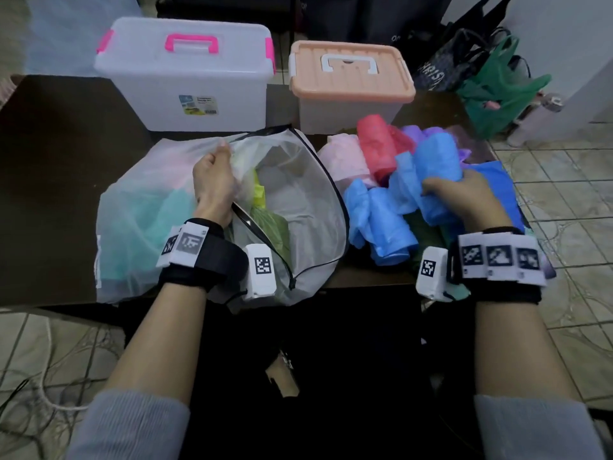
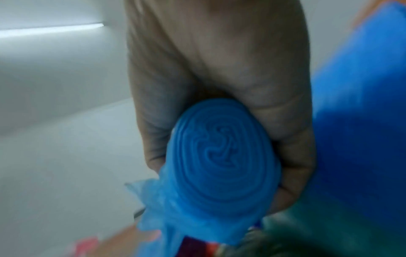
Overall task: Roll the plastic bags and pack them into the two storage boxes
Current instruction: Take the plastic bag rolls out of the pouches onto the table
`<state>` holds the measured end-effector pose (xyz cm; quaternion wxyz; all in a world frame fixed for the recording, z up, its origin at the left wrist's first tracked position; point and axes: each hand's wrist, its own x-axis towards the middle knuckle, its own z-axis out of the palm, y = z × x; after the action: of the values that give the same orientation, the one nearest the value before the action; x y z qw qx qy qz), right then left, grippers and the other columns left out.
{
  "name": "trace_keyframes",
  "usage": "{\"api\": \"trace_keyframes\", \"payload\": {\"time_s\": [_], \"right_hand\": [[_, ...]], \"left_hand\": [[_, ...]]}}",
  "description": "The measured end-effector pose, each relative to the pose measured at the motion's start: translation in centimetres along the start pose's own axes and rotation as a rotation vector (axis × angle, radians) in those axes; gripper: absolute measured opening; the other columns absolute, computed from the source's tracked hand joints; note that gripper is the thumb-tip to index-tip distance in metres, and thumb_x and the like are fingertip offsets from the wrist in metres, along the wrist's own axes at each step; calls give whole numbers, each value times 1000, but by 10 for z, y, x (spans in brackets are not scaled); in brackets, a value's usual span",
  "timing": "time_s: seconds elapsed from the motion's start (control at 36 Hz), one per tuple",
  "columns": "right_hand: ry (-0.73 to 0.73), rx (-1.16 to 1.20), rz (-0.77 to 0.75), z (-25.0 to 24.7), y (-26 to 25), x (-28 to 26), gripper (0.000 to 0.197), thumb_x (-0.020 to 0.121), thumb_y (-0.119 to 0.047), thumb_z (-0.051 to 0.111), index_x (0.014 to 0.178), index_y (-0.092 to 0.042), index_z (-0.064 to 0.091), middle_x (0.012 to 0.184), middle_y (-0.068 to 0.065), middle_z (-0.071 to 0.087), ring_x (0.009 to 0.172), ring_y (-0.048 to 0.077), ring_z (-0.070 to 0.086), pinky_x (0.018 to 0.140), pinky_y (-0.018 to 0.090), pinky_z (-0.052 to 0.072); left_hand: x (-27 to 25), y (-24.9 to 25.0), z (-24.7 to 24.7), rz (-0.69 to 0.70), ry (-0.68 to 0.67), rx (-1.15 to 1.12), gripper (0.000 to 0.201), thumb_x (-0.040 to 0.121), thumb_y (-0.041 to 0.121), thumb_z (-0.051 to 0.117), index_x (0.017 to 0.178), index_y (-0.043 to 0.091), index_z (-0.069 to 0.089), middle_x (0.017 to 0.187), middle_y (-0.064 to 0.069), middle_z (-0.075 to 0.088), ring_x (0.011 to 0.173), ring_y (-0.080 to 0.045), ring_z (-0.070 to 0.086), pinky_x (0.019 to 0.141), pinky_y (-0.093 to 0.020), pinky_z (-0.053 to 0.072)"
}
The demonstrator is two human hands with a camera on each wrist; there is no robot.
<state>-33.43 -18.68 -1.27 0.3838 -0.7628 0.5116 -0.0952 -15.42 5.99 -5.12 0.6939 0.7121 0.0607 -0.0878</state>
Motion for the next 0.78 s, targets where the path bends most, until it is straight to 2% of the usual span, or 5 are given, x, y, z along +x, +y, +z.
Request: {"api": "trace_keyframes", "payload": {"time_s": [0.17,0.36,0.47,0.58,0.78], "right_hand": [[-13,-402,-11,21,4,-16,68,85,-23,60,135,7,26,139,30,36,129,42,36,105,43,31],[-132,-554,-47,14,-15,-20,95,87,-65,44,142,9,24,149,25,26,137,40,23,110,43,20],[-74,-528,-46,14,-22,-17,77,96,-52,37,139,11,29,146,27,31,136,41,27,110,42,21],[-77,-456,-3,21,-20,-20,73,94,-28,51,143,8,11,147,28,23,136,41,26,108,41,26],[-11,-499,-21,24,-29,-29,85,86,-40,63,142,5,17,147,27,21,137,40,21,108,45,26]], "left_hand": [[-1,-1,0,12,12,46,36,99,35,43,66,19,39,58,0,32,49,-13,33,47,-25,30],[-6,6,-1,-15,-38,117,35,98,35,43,67,18,45,59,1,35,53,-14,33,55,-29,30],[-10,6,-6,-31,-95,100,33,99,39,42,73,20,52,59,2,40,50,-13,37,50,-25,31],[-15,2,-11,-30,-109,85,34,98,42,42,76,21,56,66,2,48,57,-12,45,54,-24,38],[-21,5,-14,-14,-75,94,33,101,36,39,75,22,55,70,3,51,59,-9,46,55,-21,39]]}}
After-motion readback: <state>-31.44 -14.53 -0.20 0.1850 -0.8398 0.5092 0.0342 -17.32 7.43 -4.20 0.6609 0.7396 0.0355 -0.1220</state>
